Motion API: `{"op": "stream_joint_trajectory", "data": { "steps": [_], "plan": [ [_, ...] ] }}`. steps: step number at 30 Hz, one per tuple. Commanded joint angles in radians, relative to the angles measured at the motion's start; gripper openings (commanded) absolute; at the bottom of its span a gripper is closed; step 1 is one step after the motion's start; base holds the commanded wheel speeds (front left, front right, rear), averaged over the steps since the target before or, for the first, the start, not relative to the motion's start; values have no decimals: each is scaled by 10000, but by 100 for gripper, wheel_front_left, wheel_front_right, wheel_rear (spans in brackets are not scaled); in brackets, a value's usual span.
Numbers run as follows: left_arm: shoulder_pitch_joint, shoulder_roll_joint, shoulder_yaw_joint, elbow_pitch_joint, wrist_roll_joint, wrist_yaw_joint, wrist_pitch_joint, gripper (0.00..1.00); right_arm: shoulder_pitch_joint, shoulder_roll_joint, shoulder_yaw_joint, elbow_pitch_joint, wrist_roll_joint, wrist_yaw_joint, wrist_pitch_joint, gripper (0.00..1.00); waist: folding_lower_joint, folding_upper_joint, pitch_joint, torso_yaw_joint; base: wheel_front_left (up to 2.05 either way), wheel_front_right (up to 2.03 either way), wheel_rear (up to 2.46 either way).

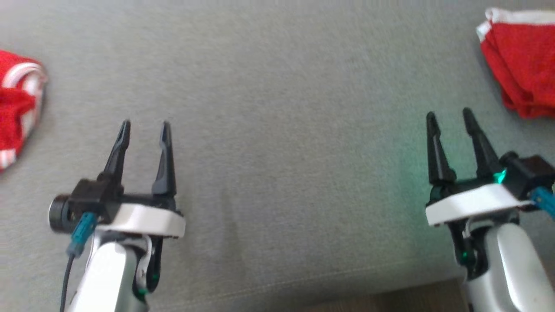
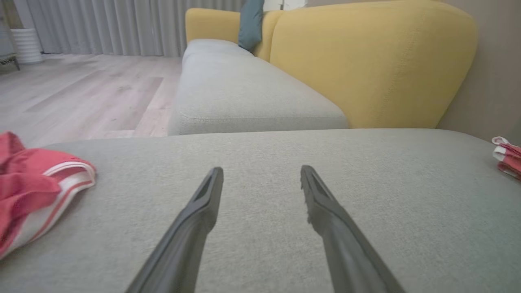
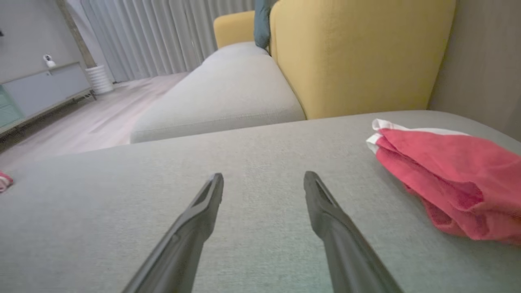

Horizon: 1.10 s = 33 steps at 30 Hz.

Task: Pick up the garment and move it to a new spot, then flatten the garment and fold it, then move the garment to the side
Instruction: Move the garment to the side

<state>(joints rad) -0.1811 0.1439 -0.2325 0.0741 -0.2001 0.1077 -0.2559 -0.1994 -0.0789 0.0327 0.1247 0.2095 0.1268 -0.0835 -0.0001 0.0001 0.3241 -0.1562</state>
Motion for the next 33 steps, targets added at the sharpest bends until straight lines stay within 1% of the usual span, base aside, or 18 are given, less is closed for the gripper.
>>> {"op": "stream_joint_trajectory", "data": {
  "steps": [1, 9, 14, 17, 24, 33],
  "plan": [
    [113, 64, 489, -205, -107, 104, -56, 100, 280, 65, 246, -546, -119, 39, 18, 100, 1, -1, -786, 657, 0, 0, 0],
    [835, 132, 683, -6, -302, 192, -57, 100, 1043, 233, 138, -994, -332, 39, 347, 100, 1, -1, -1684, 1011, 0, 0, 0],
    [1431, 100, 578, 132, -379, 236, -40, 100, 1755, 268, 62, -1417, -464, 39, 735, 100, 1, -1, -2432, 1176, 0, 0, 0],
    [1662, 110, 527, 102, -375, 281, -23, 100, 2079, 277, 15, -1622, -488, 39, 941, 100, 1, -1, -2678, 1251, 0, 0, 0],
    [1975, 187, 458, -4, -379, 354, 51, 100, 2534, 284, -103, -1920, -445, 39, 1283, 100, 1, -1, -3022, 1282, 0, 0, 0],
    [2005, 233, 427, -113, -411, 454, 107, 100, 2679, 285, -174, -2119, -394, 39, 1417, 100, 1, -1, -3043, 1231, 0, 0, 0]
  ]
}}
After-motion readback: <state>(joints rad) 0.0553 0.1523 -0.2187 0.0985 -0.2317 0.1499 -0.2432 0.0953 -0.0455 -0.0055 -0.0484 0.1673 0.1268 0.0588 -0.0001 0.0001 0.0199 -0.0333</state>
